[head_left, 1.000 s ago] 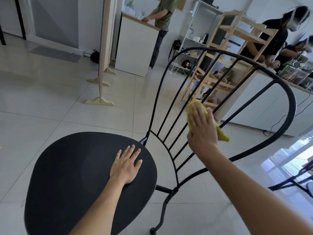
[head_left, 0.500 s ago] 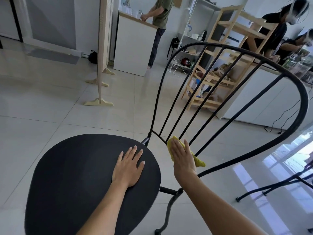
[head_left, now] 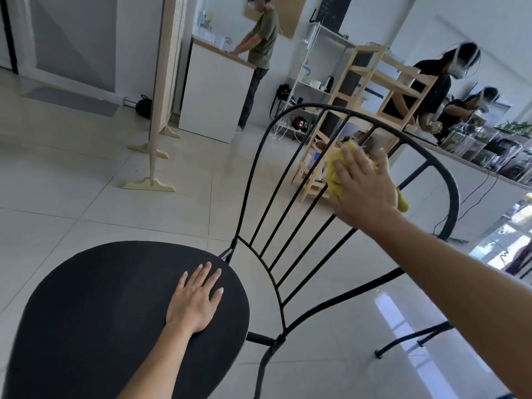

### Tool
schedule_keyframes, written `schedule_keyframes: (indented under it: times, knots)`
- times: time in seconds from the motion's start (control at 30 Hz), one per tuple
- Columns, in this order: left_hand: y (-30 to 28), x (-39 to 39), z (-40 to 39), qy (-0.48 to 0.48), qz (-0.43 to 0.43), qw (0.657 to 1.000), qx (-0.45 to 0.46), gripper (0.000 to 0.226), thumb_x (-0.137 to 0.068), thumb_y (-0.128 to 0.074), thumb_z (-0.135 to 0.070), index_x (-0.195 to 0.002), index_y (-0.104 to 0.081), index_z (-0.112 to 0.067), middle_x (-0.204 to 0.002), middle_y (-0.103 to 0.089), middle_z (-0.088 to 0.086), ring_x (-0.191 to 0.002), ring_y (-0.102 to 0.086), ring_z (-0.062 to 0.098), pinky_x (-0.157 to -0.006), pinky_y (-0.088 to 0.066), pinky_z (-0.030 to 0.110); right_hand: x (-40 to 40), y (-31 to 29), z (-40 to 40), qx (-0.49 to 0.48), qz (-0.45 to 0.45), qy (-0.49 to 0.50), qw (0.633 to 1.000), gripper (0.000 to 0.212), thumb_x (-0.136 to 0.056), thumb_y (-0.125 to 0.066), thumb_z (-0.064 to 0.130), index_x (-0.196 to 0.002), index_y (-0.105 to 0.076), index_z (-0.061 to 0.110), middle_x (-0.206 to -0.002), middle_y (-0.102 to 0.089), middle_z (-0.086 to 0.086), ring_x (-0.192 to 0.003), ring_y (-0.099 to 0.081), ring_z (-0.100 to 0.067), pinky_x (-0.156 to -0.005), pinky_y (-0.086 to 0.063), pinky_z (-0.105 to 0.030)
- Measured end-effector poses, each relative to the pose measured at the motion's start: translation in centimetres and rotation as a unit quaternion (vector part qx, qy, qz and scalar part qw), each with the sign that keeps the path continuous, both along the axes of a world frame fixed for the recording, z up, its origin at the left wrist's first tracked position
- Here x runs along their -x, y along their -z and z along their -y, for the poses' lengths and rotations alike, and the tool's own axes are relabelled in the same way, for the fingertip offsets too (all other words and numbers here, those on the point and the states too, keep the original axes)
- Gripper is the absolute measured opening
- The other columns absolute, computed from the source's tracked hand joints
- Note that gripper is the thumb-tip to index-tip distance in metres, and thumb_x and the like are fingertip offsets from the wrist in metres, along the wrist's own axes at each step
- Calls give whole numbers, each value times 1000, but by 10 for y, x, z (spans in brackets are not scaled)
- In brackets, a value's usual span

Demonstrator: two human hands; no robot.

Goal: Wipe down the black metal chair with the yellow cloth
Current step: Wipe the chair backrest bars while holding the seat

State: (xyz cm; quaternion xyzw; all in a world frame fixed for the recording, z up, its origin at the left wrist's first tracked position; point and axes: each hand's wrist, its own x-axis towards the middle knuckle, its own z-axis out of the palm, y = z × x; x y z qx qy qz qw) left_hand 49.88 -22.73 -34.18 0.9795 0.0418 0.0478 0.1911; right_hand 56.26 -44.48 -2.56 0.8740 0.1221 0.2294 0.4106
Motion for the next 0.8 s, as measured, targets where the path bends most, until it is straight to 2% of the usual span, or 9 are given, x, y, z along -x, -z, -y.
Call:
schedule_keyframes:
  times: [0.07, 0.17, 0.27, 0.37, 0.47, 0.53, 0.6, 0.7, 0.8]
  knots:
    - [-1, -1, 0, -1, 6, 1000, 12, 91, -69, 17, -57, -150, -10, -29, -160, -1, -5, -147, 0, 10, -119, 4, 35, -9, -16, 4, -29, 17, 4, 999, 68, -96, -18, 53, -153, -2, 19, -161, 11, -8, -148, 8, -28, -116, 3, -56]
    - [0, -1, -1, -4, 7, 1000, 16, 90, -69, 17, -58, -150, -12, -29, -160, -2, -5, -147, -1, 10, -119, 4, 36, -20, -29, 2, -57, 24, 6, 998, 64, -96, -35, 43, -152, -15, 18, -161, 5, -11, -148, 2, -32, -117, -7, -51]
    - [0, -1, -1, -7, 11, 1000, 13, 91, -68, 17, -57, -150, -11, -29, -160, -2, -5, -147, -1, 10, -119, 4, 35, -20, -32, -2, -75, 43, -21, 996, 56, -90, -54, 28, -141, -36, 13, -159, -14, -17, -141, -20, -39, -107, -27, -49]
    - [0, 0, 0, -9, 12, 1000, 16, 91, -69, 17, -57, -150, -11, -29, -160, -2, -5, -147, 0, 10, -119, 4, 36, -19, -33, -5, -113, 74, -93, 986, 57, -81, -62, 7, -135, -42, 6, -152, -30, -23, -130, -35, -43, -99, -36, -52]
    - [0, -1, 0, -11, 17, 1000, 18, 90, -69, 17, -57, -150, -11, -28, -160, -3, -5, -147, -1, 10, -118, 4, 36, -29, -41, -15, -128, 100, -183, 969, 60, -80, -60, 0, -137, -41, 4, -151, -32, -23, -131, -35, -43, -101, -34, -53]
    - [1, -1, -1, -13, 20, 1000, 12, 90, -70, 17, -57, -150, -11, -29, -160, -3, -6, -147, -1, 10, -118, 4, 35, -44, -47, -22, -127, 91, -183, 971, 62, -82, -60, 1, -140, -37, 4, -154, -27, -22, -135, -32, -41, -103, -32, -53]
    - [4, -3, -1, -18, 28, 999, 13, 88, -71, 15, -57, -150, -12, -29, -160, -4, -6, -147, -2, 9, -118, 3, 35, -63, -51, -27, -123, 66, -142, 980, 61, -92, -54, 14, -147, -28, 8, -159, -17, -17, -143, -21, -37, -110, -24, -53]
    - [5, -4, 2, -21, 38, 999, 16, 87, -72, 13, -57, -150, -14, -28, -160, -5, -5, -147, -4, 9, -118, 2, 35, -89, -50, -29, -92, 45, -99, 990, 61, -100, -20, 46, -152, -13, 16, -162, -3, -8, -149, -2, -26, -118, -3, -47]
    - [3, -5, 2, -24, 34, 999, 10, 88, -71, 15, -56, -150, -12, -29, -160, -3, -6, -147, -2, 9, -118, 3, 35, -99, -41, -34, -58, 33, -94, 993, 66, -97, -10, 52, -153, -4, 16, -162, 1, -6, -149, 4, -22, -119, 5, -43]
